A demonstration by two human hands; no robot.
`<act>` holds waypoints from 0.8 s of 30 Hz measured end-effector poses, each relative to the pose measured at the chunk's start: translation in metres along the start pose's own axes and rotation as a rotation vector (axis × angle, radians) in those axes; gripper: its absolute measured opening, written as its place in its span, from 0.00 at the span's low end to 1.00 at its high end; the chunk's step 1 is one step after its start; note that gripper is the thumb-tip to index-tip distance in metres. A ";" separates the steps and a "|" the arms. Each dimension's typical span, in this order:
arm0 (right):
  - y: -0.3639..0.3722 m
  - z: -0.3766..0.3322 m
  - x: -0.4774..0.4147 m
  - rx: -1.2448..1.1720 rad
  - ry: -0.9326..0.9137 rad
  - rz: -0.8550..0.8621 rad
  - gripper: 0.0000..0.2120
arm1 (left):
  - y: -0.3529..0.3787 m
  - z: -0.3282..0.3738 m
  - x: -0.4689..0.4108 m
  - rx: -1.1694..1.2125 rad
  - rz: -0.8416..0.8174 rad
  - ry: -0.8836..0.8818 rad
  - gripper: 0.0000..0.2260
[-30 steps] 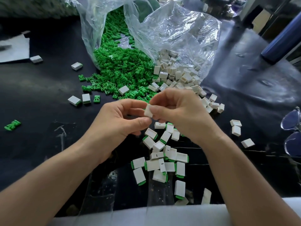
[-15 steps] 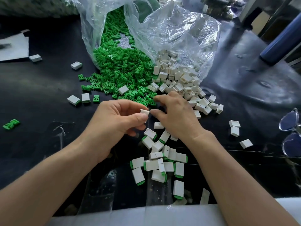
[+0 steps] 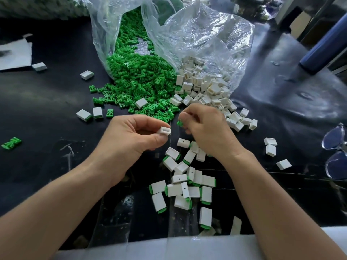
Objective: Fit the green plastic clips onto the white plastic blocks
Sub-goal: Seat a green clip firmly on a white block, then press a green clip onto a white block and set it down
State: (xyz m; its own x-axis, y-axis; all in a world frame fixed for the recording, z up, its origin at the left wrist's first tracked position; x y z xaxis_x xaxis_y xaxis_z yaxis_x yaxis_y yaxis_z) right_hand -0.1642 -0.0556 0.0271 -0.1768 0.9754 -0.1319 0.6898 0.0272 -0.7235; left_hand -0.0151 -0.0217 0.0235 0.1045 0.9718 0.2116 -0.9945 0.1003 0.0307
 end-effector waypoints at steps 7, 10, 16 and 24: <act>-0.001 -0.015 0.007 -0.369 -0.072 -0.053 0.12 | -0.001 -0.005 -0.002 0.044 0.015 -0.068 0.03; -0.001 -0.019 0.008 -0.395 -0.080 -0.068 0.12 | 0.000 -0.005 -0.002 0.039 0.019 -0.062 0.02; 0.000 -0.022 0.010 -0.391 -0.108 -0.111 0.12 | 0.000 -0.004 -0.002 0.027 0.020 -0.041 0.03; 0.001 -0.023 0.011 -0.336 -0.118 -0.122 0.12 | 0.001 -0.001 0.001 -0.004 -0.016 -0.024 0.08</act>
State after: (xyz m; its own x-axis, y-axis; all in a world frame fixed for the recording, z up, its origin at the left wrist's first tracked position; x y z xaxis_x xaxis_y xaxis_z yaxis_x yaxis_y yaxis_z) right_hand -0.1495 -0.0395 0.0408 -0.3385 0.9289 -0.1499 0.8471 0.2315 -0.4784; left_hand -0.0164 -0.0203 0.0226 0.1207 0.9647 0.2340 -0.9927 0.1168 0.0303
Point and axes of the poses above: each hand's wrist, its own x-axis away from the middle knuckle, its own y-axis out of the palm, z = x × y, the point moved 4 cm from there along -x, towards the middle knuckle, and after that the axes turned 4 degrees about -y, right-handed, at the moved point
